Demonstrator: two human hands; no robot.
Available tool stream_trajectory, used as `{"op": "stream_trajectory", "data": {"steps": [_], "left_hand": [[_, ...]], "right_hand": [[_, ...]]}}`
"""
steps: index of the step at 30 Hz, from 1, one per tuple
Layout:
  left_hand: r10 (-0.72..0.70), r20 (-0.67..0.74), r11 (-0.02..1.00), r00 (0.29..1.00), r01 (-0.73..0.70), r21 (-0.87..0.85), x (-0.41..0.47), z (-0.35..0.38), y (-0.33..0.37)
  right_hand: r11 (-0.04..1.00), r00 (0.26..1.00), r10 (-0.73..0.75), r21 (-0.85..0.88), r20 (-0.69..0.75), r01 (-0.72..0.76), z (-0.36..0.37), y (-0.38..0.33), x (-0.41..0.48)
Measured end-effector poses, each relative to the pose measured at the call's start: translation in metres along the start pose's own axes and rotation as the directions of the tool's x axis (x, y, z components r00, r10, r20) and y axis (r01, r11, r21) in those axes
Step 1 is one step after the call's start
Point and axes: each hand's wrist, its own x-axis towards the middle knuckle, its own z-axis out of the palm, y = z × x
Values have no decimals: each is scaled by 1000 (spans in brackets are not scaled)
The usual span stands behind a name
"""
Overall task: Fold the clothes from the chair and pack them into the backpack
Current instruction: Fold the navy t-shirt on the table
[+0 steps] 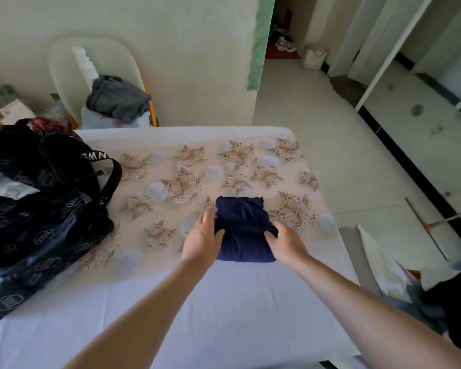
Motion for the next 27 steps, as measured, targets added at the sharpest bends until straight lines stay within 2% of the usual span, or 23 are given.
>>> {"op": "stream_trajectory", "data": {"steps": [2, 3, 4, 6, 7, 8, 9, 10, 12, 13, 16, 20, 23, 27], "left_hand": [[301, -126, 945, 945, -278, 170, 0, 15, -1], [432, -104, 883, 896, -397, 251, -1, 23, -3], [501, -2, 824, 865, -477, 307, -3, 33, -6], [471, 253, 748, 845, -534, 394, -6, 50, -17], [415, 321, 744, 851, -521, 419, -6, 56, -24], [393, 326, 746, 860, -505, 435, -4, 59, -31], [387, 310, 745, 868, -493, 450, -2, 60, -35], [386, 295, 738, 874, -485, 470, 0, 59, -37], [409, 279, 713, 869, -495, 496, 4, 58, -40], [427, 270, 706, 863, -505, 496, 6, 56, -40], [444, 253, 712, 860, -509, 483, 9, 51, -45], [349, 386, 775, 854, -495, 393, 17, 35, -41], [262, 404, 867, 876, -398, 302, 20, 18, -24], [35, 446, 956, 894, -161, 247, 27, -12, -4]], "right_hand": [[997, 999, 21, -74, -34, -23, 10, 3, 10], [992, 998, 4, -127, -70, -13, 14, 3, 14], [982, 990, -47, -189, -135, 21, 18, 3, 15], [910, 912, -295, -374, -283, 179, 24, 3, 15], [835, 835, -460, -466, -303, 291, 29, 6, 14], [741, 753, -605, -529, -258, 414, 34, 9, 11], [648, 701, -697, -549, -150, 527, 39, 14, 8], [584, 687, -726, -550, -27, 597, 43, 20, 4], [547, 739, -653, -572, 167, 612, 50, 34, 1], [550, 773, -601, -597, 204, 585, 51, 39, 2], [573, 822, -532, -627, 205, 528, 53, 42, 8], [610, 834, -515, -599, 198, 519, 49, 35, 17], [737, 859, -486, -452, 162, 502, 33, 22, 17], [929, 938, -313, -157, 148, 334, -1, 0, 8]]}}
